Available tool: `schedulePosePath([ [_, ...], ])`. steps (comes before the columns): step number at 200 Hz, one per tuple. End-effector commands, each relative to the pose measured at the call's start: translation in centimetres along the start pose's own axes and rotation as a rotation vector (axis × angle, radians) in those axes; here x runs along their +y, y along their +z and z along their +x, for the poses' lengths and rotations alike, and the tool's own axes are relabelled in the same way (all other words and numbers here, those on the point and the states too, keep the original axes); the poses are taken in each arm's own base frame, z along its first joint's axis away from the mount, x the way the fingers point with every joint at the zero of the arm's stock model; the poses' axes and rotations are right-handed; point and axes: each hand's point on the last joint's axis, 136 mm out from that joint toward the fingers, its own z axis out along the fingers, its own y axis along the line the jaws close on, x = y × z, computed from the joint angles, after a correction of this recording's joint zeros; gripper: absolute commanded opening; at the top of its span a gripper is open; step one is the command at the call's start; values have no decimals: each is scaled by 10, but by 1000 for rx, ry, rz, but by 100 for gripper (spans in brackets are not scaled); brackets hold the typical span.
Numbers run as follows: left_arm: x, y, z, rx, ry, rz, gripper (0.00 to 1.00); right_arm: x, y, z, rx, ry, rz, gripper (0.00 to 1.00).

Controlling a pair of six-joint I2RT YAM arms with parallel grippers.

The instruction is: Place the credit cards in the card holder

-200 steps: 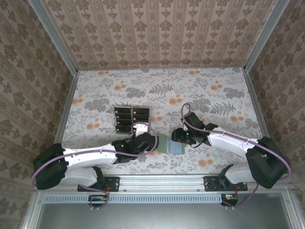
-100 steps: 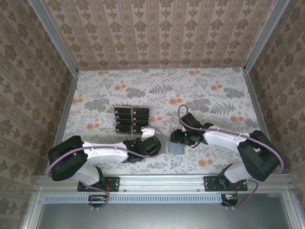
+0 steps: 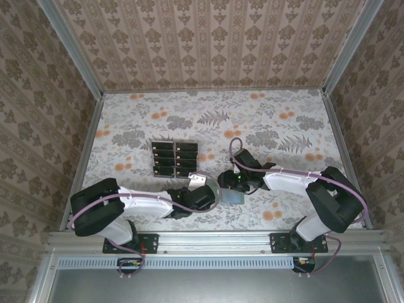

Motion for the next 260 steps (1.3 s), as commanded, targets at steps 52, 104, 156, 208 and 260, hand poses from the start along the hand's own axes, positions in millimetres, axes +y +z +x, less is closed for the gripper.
schedulePosePath([
  [52, 5, -7, 1, -38, -31, 20, 68, 28, 12, 5, 40, 63, -101, 55],
  [104, 16, -27, -11, -115, -52, 43, 69, 41, 18, 8, 50, 59, -106, 55],
  [156, 20, -46, -20, -203, -68, 124, 70, 57, 23, 10, 51, 42, -99, 55],
  [208, 10, -55, -23, -244, -63, 217, 72, 67, 30, 13, 53, 46, -96, 55],
  [260, 30, -46, -7, -215, -132, 145, 70, 70, 32, 16, 57, 40, -97, 55],
])
